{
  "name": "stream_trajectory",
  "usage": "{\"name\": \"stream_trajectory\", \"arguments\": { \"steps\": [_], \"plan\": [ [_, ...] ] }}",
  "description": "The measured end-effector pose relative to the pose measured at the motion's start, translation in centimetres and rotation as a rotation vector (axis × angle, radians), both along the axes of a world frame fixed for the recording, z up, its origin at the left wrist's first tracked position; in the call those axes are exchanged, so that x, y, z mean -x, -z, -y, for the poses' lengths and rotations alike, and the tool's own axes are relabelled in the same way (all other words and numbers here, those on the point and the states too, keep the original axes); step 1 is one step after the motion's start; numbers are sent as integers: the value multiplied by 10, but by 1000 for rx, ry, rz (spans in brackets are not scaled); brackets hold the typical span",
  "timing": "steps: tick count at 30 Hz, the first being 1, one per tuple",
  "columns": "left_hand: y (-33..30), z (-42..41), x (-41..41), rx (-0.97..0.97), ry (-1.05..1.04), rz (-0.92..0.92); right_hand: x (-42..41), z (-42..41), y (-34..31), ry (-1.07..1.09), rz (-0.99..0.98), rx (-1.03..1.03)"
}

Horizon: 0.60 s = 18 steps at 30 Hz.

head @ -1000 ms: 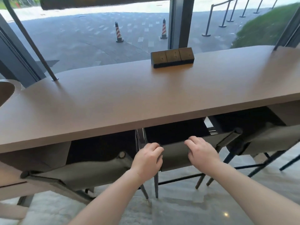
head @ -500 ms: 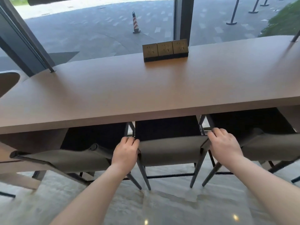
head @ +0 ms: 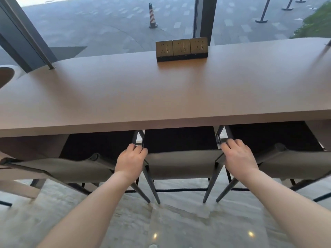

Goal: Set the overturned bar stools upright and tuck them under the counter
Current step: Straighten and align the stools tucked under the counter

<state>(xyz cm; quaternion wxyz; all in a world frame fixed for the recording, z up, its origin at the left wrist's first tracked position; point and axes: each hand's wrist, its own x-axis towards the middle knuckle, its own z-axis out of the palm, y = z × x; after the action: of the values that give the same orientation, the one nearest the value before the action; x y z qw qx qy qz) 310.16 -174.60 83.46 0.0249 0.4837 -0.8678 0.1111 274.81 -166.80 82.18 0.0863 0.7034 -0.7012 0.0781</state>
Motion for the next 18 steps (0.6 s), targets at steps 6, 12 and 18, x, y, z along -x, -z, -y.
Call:
{"name": "stream_trajectory", "arguments": {
  "steps": [6, 12, 18],
  "plan": [
    [-3, 2, -2, -37, 18, -22, 1, 0, 1, 11, 11, -24],
    [-1, 2, -5, -30, 31, -64, 0, -3, 5, -6, 14, 26],
    [1, 2, -6, -39, 30, -84, 0, 0, 7, 6, 5, 29]
  ]
}}
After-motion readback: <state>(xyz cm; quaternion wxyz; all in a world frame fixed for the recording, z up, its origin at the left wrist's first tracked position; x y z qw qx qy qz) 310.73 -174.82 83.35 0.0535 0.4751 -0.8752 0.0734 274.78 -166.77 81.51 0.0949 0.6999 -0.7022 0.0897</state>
